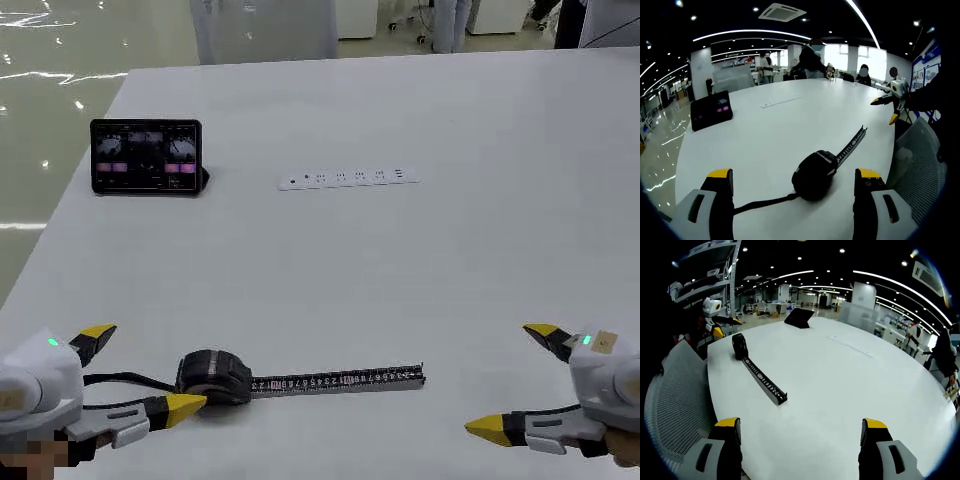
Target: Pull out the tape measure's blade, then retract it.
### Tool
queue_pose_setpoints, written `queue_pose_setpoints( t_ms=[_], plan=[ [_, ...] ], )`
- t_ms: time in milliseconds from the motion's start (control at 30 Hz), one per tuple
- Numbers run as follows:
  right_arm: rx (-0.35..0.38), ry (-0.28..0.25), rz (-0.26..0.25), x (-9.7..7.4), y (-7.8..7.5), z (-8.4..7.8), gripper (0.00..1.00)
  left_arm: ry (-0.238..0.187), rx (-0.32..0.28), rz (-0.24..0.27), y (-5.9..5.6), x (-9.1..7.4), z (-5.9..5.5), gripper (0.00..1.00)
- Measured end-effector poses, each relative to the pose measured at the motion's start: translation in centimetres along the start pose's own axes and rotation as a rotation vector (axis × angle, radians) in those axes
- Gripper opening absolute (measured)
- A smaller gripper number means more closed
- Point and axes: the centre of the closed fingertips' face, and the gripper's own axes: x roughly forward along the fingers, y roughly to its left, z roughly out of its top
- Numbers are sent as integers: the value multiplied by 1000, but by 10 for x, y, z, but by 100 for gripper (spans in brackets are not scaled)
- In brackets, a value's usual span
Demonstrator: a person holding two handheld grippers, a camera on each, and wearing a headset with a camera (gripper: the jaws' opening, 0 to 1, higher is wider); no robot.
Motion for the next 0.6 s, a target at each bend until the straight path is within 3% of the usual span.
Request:
queue_pose_setpoints(
  t_ms=[67, 233, 500, 600],
  plan=[
    [7, 8, -18, -6, -3, -4, 99, 33, -7, -7, -1, -2, -10, 99],
    [10, 26, -32, -18, -3, -18, 99, 56, -14, -14, -5, -7, -25, 99],
    [55, 56, -34, -32, -2, -46, 99, 92, 12, -5, -4, -17, -42, 99],
    [61, 63, -32, -35, 1, -50, 99, 97, 14, -8, -5, -20, -44, 99]
  ],
)
